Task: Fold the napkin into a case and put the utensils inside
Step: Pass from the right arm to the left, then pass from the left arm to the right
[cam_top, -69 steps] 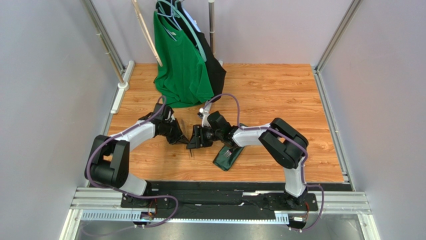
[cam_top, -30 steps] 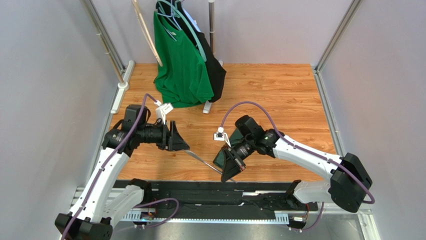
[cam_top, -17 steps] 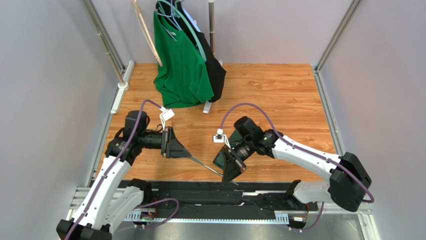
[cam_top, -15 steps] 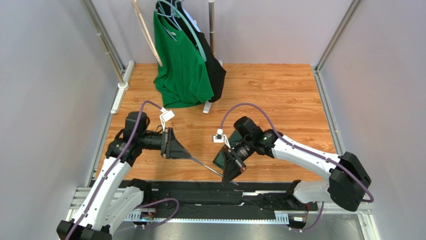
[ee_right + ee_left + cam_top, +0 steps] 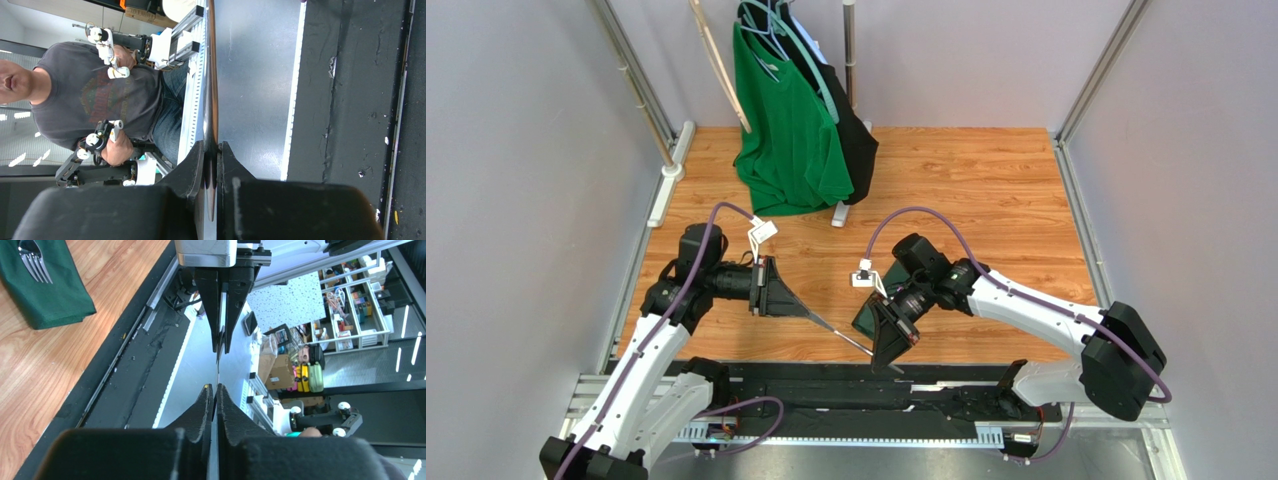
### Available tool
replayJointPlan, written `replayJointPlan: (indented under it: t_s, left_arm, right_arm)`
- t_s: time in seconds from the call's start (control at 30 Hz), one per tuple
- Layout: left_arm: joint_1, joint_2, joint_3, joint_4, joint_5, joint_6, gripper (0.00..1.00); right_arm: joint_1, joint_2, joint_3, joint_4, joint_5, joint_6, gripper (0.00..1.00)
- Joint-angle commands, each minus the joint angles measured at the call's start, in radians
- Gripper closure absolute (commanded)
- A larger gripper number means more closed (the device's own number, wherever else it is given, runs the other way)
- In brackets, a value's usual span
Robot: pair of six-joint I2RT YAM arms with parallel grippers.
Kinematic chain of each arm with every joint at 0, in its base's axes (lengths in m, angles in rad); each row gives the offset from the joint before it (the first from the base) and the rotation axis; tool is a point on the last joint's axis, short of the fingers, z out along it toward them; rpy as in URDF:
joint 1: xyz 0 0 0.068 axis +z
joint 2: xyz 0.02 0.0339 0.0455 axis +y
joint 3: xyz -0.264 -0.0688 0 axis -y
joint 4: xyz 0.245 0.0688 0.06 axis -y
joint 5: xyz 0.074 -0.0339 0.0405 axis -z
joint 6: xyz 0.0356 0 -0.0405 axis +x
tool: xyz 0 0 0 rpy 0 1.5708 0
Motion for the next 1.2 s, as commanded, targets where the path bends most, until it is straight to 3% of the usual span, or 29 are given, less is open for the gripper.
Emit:
replayJointPlan:
  t_s: [0.0,0.07,0.1,0.13,0.17,0.23,0.27,0.33,0.43,0.53,0.57,0.67,0.9,1.1,1.17]
  left_arm:
    - [-0.011,0.02,0.017,0.032,-0.001,-0.009,1.0]
    - [-0.007,0.013,0.031,-0.016,-0.146,0.002,1.0]
    - [-0.008,0.003,0.019,0.005,-0.192,-0.022,1.0]
    - [-0.007,-0.034,-0.001,0.046,-0.252,-0.118,1.0]
    - [-0.007,-0.055,-0.053,0.094,-0.284,-0.174,1.0]
    - [-0.008,-0.118,-0.11,0.246,-0.347,-0.333,1.0]
    - [-0.007,-0.131,-0.141,0.273,-0.38,-0.363,1.0]
    - [-0.011,-0.179,-0.152,0.289,-0.474,-0.41,1.0]
    - [-0.013,-0.313,-0.19,0.329,-0.64,-0.466,1.0]
    - [-0.014,-0.309,-0.175,0.32,-0.716,-0.41,1.0]
    - [-0.02,-0.298,-0.178,0.336,-0.729,-0.406,1.0]
    - [-0.02,-0.281,-0.208,0.417,-0.762,-0.414,1.0]
    - [-0.023,-0.287,-0.227,0.441,-0.814,-0.42,1.0]
    - [-0.033,-0.296,-0.271,0.534,-0.796,-0.484,1.0]
    - [-0.036,-0.296,-0.303,0.585,-0.78,-0.506,1.0]
  right_arm:
    - [-0.002,0.006,0.034,-0.006,0.028,0.007,0.86]
    - [-0.032,-0.017,0.045,-0.021,0.279,0.053,0.66]
    - [-0.082,-0.03,0.042,-0.007,0.365,0.09,0.61]
    - [-0.113,-0.069,0.033,0.012,0.527,0.199,0.56]
    - [-0.148,-0.088,-0.019,0.051,0.567,0.258,0.48]
    - [-0.207,-0.143,-0.039,0.147,0.642,0.331,0.41]
    - [-0.208,-0.16,-0.033,0.11,0.726,0.342,0.37]
    - [-0.217,-0.185,0.008,0.025,1.004,0.451,0.31]
    - [-0.214,-0.227,-0.016,0.04,1.095,0.652,0.29]
    - [-0.194,-0.264,-0.041,0.036,1.218,0.834,0.3]
    - [-0.155,-0.275,-0.048,0.075,1.245,0.954,0.31]
    - [-0.025,-0.268,-0.041,0.202,1.38,1.105,0.3]
    - [0.143,-0.035,0.177,0.125,1.625,1.314,0.32]
    - [0.166,0.07,0.229,0.218,1.658,1.408,0.37]
    - [0.166,0.113,0.263,0.177,1.664,1.415,0.42]
